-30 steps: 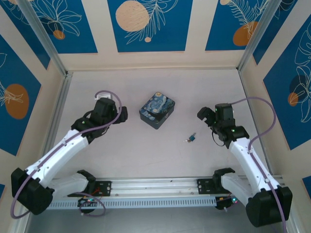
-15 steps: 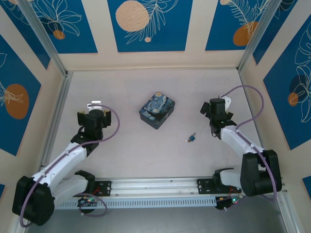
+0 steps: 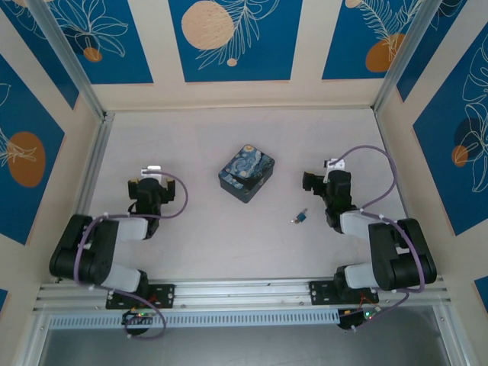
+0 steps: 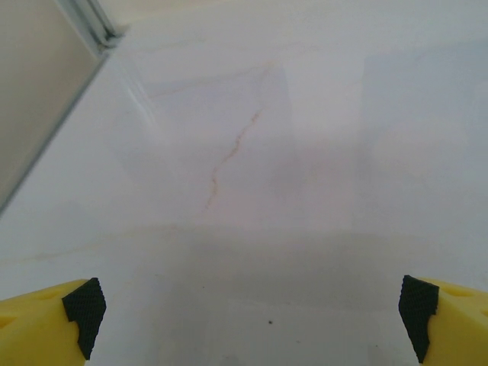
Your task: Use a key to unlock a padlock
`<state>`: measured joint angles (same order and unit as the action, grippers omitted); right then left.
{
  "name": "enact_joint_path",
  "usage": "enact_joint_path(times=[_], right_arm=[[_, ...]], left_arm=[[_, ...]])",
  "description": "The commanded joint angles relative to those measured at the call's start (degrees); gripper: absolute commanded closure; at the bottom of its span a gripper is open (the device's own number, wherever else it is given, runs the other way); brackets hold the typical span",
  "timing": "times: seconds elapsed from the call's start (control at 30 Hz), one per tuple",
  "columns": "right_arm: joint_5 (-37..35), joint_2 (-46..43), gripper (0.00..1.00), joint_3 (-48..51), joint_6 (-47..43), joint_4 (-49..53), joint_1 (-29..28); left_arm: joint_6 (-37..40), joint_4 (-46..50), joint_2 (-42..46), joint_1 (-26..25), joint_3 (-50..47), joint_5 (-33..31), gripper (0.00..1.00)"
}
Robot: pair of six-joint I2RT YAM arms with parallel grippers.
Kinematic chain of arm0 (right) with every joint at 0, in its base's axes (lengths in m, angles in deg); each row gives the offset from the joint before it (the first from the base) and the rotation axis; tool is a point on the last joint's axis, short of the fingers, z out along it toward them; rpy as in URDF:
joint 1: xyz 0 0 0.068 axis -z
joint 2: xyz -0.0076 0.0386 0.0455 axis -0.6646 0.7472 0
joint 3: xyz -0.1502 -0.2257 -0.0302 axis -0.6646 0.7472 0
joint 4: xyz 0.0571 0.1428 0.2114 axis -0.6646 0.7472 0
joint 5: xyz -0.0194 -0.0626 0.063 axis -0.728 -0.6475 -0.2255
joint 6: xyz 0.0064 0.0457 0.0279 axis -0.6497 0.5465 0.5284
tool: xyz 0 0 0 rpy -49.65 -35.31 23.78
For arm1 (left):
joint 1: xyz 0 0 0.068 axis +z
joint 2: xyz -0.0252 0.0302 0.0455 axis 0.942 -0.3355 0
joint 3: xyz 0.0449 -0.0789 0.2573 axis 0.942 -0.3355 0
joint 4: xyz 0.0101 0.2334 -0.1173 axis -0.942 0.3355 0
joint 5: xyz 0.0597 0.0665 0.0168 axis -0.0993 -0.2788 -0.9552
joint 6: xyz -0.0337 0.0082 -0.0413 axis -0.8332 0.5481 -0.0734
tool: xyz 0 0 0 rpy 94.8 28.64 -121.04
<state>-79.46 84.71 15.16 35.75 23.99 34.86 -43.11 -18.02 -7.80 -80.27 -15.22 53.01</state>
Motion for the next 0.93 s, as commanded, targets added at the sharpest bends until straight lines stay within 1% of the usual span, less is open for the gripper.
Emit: enact_joint_path(times=[0.0,0.03,0.07,0.1,0.13,0.17,0.2,0.23,0.3,0.33,0.37,0.43,0.63,0.7,0.77,0.9], right_arm=[[5.56,3.3,0.02,5.58,-2.62,-20.45,3.05],[5.03,6.92,0.02,7.43,-1.03,-27.79,4.13],[4.39,10.56,0.0,7.59,-0.45,-31.84,4.45],[4.57,10.66,0.0,5.83,-0.43,-28.56,4.42],[5.55,8.18,0.0,2.28,-0.49,-17.08,4.48],[6.03,9.2,0.01,-0.66,-0.42,-13.93,4.83],[6.54,10.4,0.0,-0.9,-0.01,-15.35,5.08],[7.84,9.23,0.0,-1.38,0.17,-12.07,5.83],[7.76,9.71,0.01,-1.01,0.03,-14.02,5.74],[7.66,9.13,0.01,-1.37,0.02,-12.08,5.64],[7.17,9.31,0.01,-0.8,-0.34,-13.95,5.43],[4.01,9.33,0.01,-0.82,-0.51,-13.65,4.14],[4.37,9.39,0.01,-0.99,-0.51,-13.54,4.34],[5.61,9.63,0.01,-1.34,-0.37,-12.9,4.77],[9.85,9.41,0.01,-1.66,-0.75,-12.1,5.8],[10.18,9.06,0.01,-1.21,-1.26,-12.62,5.61]], left_arm=[[0.89,-11.67,-4.07,1.55,0.37,5.08,0.0],[0.19,-9.47,-3.32,2.35,0.8,6.77,0.0],[-0.22,-8.47,-3.18,3.17,1.12,8.18,0.0],[-0.3,-8.76,-3.57,3.6,1.31,8.66,0.0],[-0.69,-7.29,-3.2,4.16,1.63,9.86,0.0],[-0.66,-7.85,-3.45,4.41,1.55,10.57,0.0],[-0.81,-6.97,-3.39,4.59,1.89,10.94,0.0],[-0.77,-7.1,-3.58,4.73,1.98,11.31,0.0],[-0.78,-7.09,-3.51,4.75,1.91,11.43,0.0],[-0.92,-6.98,-3.33,4.82,1.9,11.47,0.0],[-0.82,-7.36,-3.33,4.81,1.72,11.47,0.0],[-0.83,-7.54,-3.23,4.78,1.54,11.56,0.0],[-0.83,-7.29,-3.41,4.84,1.81,11.48,0.0],[-0.84,-7.05,-3.55,4.78,1.97,11.55,0.0],[-0.84,-6.73,-3.63,4.86,2.16,11.56,0.0],[-0.76,-7.26,-3.24,4.9,1.74,11.67,0.0]])
